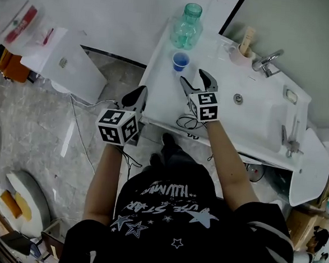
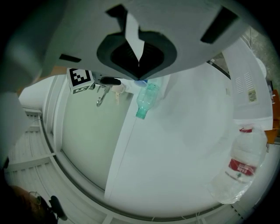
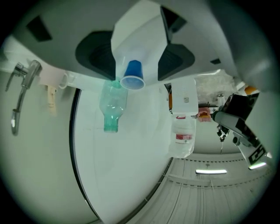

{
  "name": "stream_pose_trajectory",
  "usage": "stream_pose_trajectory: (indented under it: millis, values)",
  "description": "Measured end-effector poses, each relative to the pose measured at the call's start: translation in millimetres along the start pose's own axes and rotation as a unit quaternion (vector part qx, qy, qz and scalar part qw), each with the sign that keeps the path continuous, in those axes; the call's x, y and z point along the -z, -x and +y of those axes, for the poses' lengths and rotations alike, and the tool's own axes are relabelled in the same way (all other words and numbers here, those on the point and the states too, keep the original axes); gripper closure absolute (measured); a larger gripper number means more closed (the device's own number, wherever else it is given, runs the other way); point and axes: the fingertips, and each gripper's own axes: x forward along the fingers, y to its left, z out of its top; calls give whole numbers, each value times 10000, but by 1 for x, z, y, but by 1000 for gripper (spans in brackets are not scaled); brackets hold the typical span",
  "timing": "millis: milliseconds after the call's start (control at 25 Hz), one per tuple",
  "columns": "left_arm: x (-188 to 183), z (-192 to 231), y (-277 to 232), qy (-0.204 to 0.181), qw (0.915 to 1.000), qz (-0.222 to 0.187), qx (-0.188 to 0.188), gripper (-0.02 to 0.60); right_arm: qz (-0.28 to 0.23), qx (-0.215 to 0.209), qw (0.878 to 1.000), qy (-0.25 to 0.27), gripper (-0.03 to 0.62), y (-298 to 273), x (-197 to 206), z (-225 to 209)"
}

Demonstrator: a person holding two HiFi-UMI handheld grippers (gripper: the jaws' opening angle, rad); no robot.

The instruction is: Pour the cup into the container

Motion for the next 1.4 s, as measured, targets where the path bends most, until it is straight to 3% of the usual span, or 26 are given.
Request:
stream_pose_trajectory:
  millis: [320,640,840,1080,1400]
  values:
    - [-1,-23,22,-69,9997,-173,157,570,-572,149,9982,85,380,57,-35,18]
    - [1,-46,29,-101,9997,-237,-3,569,-712,-291,9970,-91,588,88,-39,29]
    - [8,-71,34,-36,9996,-254,-120,569,-633,-746,9952,-27,588,113,-34,34]
    - [18,-102,38,38,9988,-358,-321,569,-656,-992,9921,387,589,148,-28,28]
    - [36,-151,48,18,9977,-435,-516,569,-689,-1142,9906,286,589,194,-9,5]
